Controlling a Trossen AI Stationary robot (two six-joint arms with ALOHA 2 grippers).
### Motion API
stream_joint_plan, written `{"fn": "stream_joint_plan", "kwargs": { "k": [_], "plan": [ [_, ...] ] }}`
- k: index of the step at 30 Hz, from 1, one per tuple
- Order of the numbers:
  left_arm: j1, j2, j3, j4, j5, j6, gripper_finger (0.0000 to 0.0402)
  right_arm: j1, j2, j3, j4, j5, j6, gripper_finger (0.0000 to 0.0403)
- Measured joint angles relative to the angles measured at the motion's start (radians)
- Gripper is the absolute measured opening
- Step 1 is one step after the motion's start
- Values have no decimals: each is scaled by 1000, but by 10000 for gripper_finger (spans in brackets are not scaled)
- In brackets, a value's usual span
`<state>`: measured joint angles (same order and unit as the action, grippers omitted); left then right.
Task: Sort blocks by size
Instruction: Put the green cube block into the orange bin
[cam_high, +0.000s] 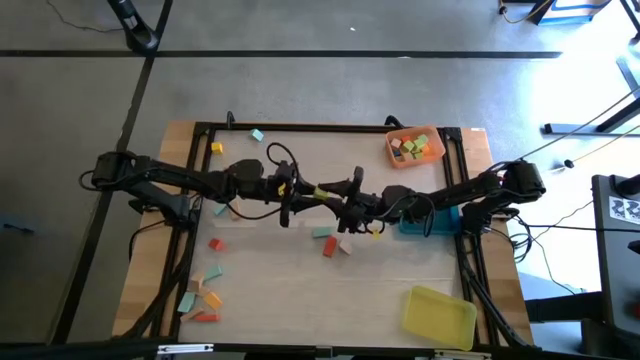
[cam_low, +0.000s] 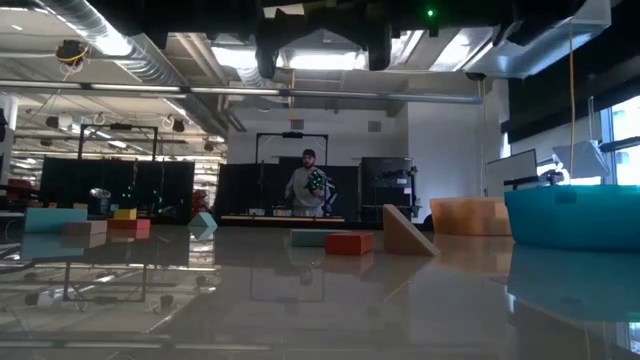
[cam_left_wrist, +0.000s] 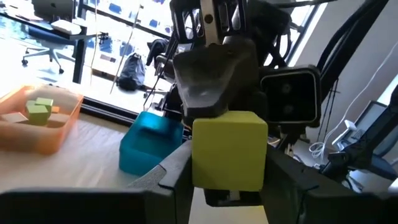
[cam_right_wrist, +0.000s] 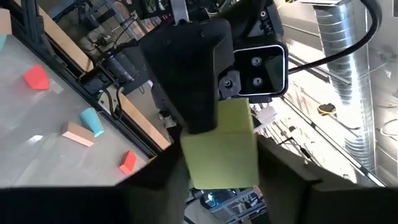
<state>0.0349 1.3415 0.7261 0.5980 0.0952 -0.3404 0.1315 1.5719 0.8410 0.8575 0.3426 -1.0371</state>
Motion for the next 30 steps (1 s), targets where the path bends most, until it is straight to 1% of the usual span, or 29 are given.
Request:
{"fn": "stream_joint_plan", "kwargs": {
  "k": [1,2,9,11,13,17,19,22,25,27,30],
  "plan": [
    [0,0,0,-1,0,-11,135,0,0,0,-2,3,-4,134],
    [0,0,0,-3,0,-15,139,0,0,0,-6,5,-4,131],
    [3,0,0,-17,7,40,176,0,0,0,-28,-7,21,131],
    [10,-11,0,-24,7,60,188,3,-1,0,-28,30,33,131],
    [22,-37,-1,-59,7,83,198,15,-15,0,-28,89,50,131],
    [53,-117,0,-223,-7,142,210,40,-53,0,-65,180,83,131],
    [65,-158,0,-358,-62,168,211,50,-72,0,-100,265,84,131],
    [77,-201,0,-552,-214,188,212,45,-121,0,-184,424,88,131],
    [78,-214,0,-689,-364,155,212,-6,-170,0,-342,581,124,131],
    [77,-214,-1,-742,-432,123,212,-62,-207,0,-474,636,189,131],
    [78,-215,-1,-780,-453,108,212,-171,-262,0,-682,630,336,131]
  ]
}}
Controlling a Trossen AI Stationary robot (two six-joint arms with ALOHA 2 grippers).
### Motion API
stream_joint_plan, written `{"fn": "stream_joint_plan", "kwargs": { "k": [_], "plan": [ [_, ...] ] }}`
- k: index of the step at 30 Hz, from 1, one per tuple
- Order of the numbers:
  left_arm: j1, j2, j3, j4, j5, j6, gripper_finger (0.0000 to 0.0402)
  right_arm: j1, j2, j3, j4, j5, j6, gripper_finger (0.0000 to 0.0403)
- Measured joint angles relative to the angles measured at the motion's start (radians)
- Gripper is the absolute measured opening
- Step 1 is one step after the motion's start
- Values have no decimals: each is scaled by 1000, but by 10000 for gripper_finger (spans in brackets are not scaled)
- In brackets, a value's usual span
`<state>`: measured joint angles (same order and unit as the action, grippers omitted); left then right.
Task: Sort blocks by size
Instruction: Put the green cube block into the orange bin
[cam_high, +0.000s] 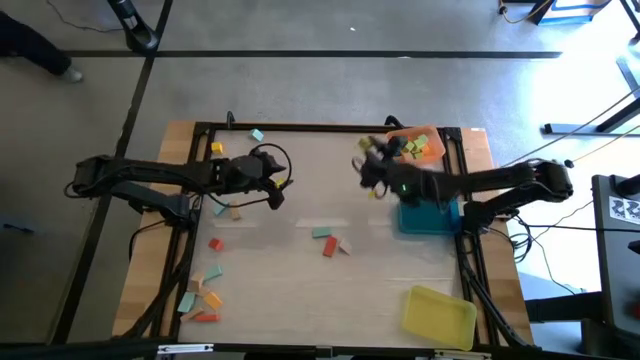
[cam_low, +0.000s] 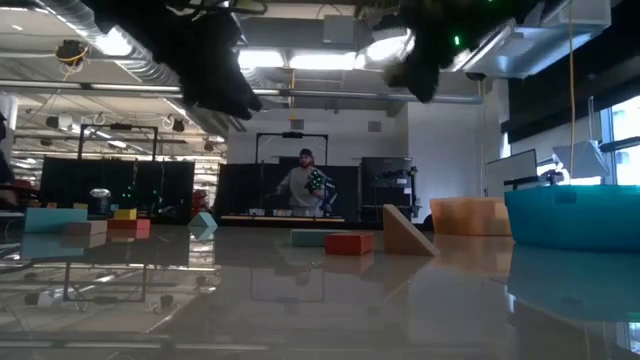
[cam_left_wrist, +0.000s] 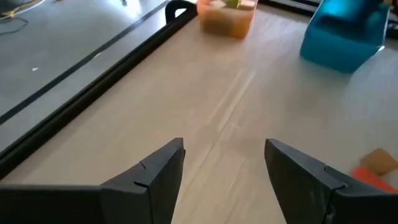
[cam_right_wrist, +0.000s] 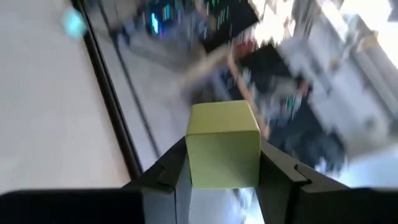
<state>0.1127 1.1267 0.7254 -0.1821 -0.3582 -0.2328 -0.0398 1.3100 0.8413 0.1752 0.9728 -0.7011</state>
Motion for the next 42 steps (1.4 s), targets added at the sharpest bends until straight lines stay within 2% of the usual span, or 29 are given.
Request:
{"fn": "stream_joint_plan", "kwargs": {
  "k": [4,13,23,30,37,42],
  "plan": [
    [0,0,0,-1,-1,0,212,-179,-43,0,-199,-119,180,131],
    [0,0,0,0,-1,-1,212,-561,-43,-1,-426,-492,514,131],
    [-2,0,0,5,-1,-3,212,-833,-43,-1,-525,-825,756,143],
    [-2,0,0,5,-1,-3,212,-911,-7,-1,-564,-853,811,146],
    [-2,0,0,5,-1,-3,212,-931,79,-1,-566,-829,807,149],
    [-2,0,0,5,-1,-3,212,-929,105,-1,-567,-783,806,185]
  ]
}}
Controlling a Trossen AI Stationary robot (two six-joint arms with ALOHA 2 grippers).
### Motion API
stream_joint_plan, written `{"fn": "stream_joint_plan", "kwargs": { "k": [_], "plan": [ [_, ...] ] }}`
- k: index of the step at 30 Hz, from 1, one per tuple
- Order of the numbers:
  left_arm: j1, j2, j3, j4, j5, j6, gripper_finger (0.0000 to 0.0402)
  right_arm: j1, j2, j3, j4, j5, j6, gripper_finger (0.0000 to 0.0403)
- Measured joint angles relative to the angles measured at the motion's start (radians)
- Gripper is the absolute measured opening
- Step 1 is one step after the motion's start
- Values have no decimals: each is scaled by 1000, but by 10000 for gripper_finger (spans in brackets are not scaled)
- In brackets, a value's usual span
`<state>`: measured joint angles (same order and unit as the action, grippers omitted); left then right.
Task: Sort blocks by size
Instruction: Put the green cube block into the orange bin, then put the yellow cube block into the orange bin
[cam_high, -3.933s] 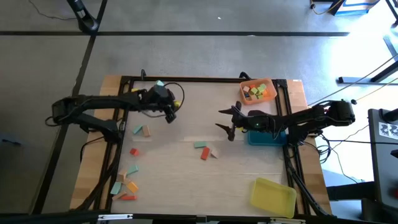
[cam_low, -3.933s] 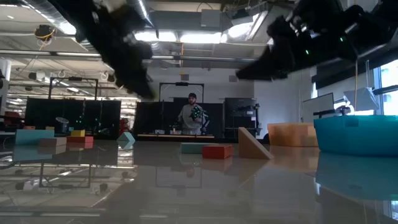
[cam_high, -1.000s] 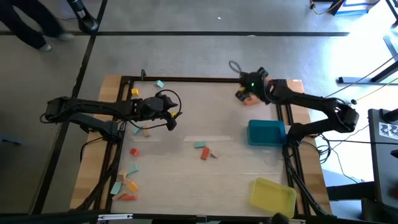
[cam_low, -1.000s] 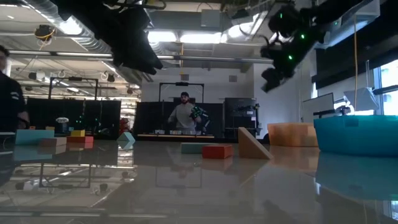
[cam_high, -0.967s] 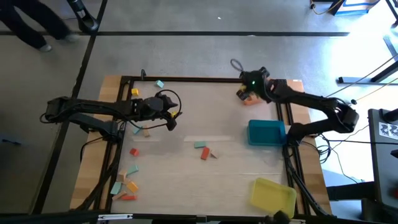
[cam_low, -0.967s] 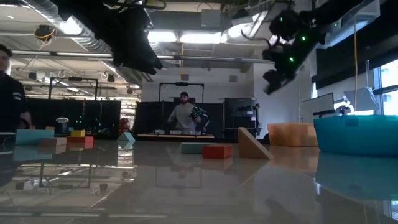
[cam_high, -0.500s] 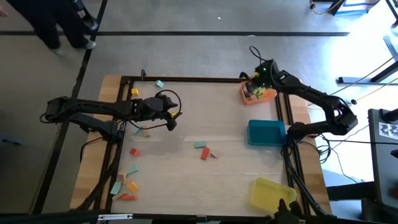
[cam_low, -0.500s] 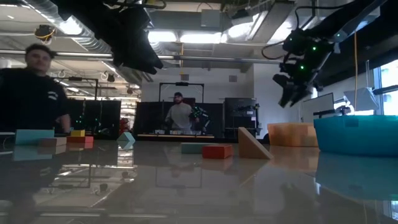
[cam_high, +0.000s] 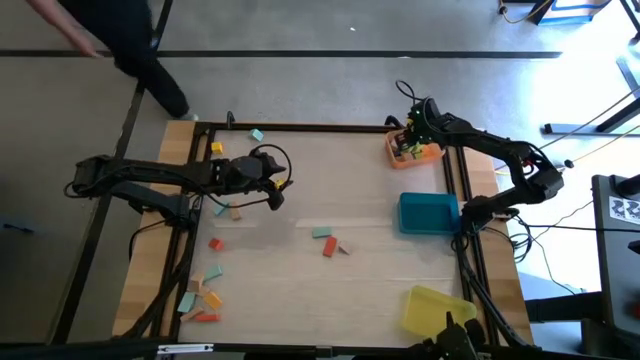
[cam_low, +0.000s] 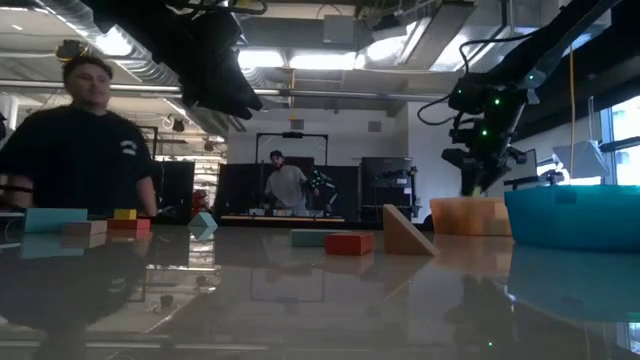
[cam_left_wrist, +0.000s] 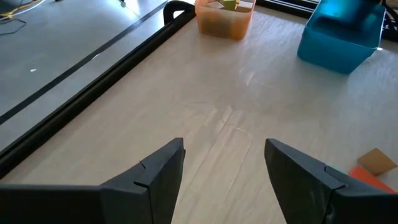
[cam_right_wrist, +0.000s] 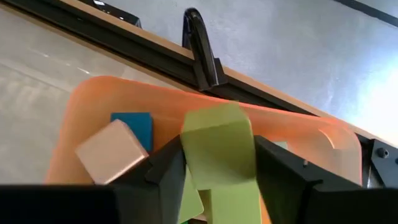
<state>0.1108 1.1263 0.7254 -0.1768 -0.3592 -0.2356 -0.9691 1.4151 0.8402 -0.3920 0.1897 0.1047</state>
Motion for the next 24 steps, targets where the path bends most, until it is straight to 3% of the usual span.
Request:
{"fn": "stream_joint_plan", "kwargs": {
  "k": [6,10,16,24],
  "plan": [
    [0,0,0,-1,0,3,212,6,-21,0,-9,0,-30,253],
    [6,-8,0,-42,-30,15,212,75,-99,0,-36,-47,-34,279],
    [54,-4,0,-174,-196,-28,212,313,-218,0,-44,-65,-31,288],
    [197,24,0,-338,-209,-146,212,642,-239,-6,-7,34,-31,285]
  ]
}}
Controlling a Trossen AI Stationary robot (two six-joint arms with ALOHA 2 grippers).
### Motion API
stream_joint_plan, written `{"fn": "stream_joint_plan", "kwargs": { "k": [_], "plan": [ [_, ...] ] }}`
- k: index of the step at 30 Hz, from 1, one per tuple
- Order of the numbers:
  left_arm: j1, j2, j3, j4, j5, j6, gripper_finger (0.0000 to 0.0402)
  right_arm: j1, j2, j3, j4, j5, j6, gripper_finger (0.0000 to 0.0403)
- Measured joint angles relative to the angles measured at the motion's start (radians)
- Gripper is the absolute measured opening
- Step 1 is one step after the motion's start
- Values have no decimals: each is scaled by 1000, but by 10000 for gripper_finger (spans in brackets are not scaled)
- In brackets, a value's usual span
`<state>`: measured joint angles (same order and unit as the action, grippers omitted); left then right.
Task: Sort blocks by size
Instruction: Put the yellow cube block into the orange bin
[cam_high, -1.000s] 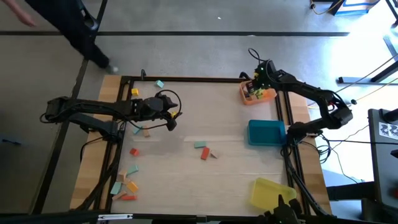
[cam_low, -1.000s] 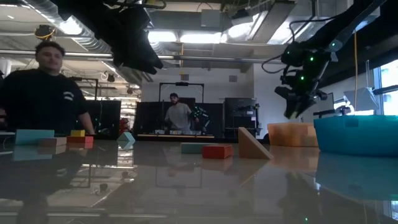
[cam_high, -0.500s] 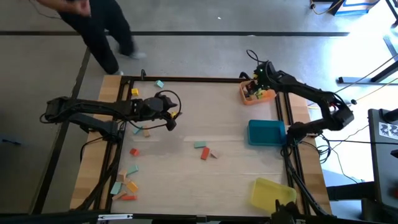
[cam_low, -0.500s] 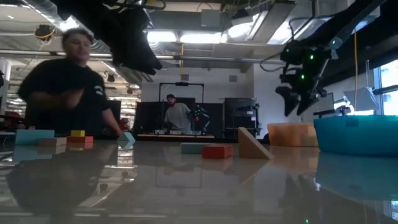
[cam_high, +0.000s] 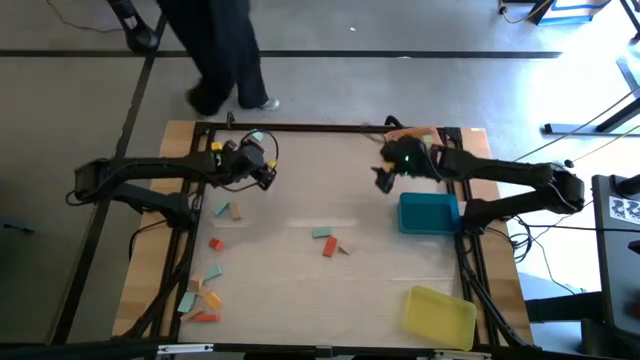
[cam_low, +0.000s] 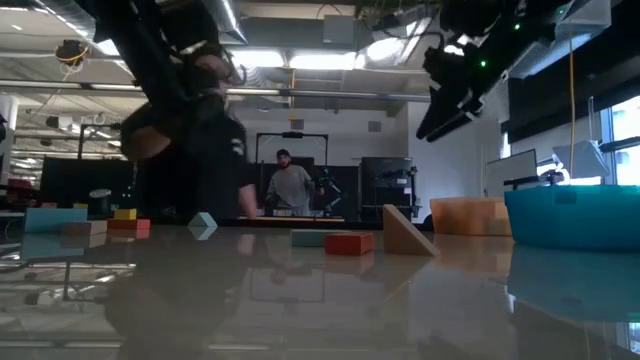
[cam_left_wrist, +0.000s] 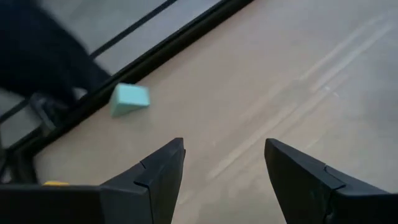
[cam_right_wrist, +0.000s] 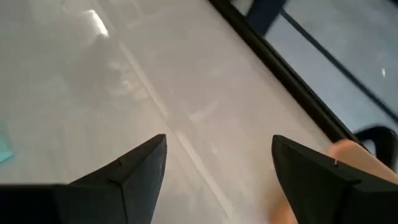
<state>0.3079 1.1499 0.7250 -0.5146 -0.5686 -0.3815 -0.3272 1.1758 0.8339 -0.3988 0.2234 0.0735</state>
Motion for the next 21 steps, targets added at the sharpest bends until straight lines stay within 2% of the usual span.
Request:
{"fn": "stream_joint_plan", "kwargs": {
  "k": [4,8,21],
  "plan": [
    [74,24,4,-16,1,1,207,116,0,-45,64,54,0,285],
    [147,62,56,-73,2,32,197,182,0,-98,123,75,3,285],
    [427,294,226,-287,-33,82,152,210,0,-176,174,81,32,285]
  ]
}}
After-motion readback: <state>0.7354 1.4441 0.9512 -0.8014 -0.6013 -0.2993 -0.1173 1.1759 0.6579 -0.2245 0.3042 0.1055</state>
